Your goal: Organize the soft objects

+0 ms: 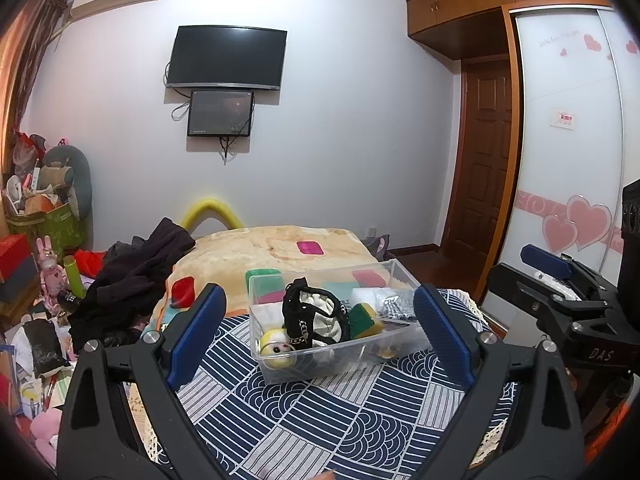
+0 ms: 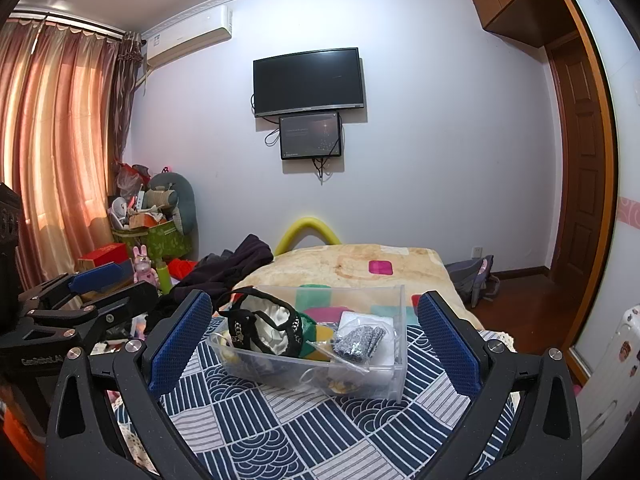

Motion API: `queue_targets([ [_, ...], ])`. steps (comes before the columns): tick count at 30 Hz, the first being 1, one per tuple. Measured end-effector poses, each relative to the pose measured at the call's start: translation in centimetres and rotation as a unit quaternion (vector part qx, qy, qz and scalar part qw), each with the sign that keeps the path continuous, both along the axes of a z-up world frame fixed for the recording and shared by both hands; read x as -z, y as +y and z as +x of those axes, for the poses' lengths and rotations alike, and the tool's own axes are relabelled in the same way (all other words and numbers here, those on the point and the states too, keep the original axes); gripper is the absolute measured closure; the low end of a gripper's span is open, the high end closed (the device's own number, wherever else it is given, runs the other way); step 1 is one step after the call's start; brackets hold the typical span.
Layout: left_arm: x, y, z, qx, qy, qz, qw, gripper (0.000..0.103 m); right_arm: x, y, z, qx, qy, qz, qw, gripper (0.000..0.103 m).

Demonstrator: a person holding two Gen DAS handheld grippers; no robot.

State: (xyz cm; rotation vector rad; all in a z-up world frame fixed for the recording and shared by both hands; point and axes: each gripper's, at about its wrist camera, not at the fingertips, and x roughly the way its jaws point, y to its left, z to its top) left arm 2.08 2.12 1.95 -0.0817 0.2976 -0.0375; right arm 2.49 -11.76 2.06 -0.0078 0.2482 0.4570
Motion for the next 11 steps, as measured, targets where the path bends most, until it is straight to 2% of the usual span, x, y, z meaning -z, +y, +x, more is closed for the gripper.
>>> queue_targets([
  [11, -0.34, -0.52, -0.68, 0.006, -0.007, 0.006, 0.9999, 0.007, -0.05, 0.26, -0.38, -0.002, 0.001, -0.001, 1.000, 0.000],
])
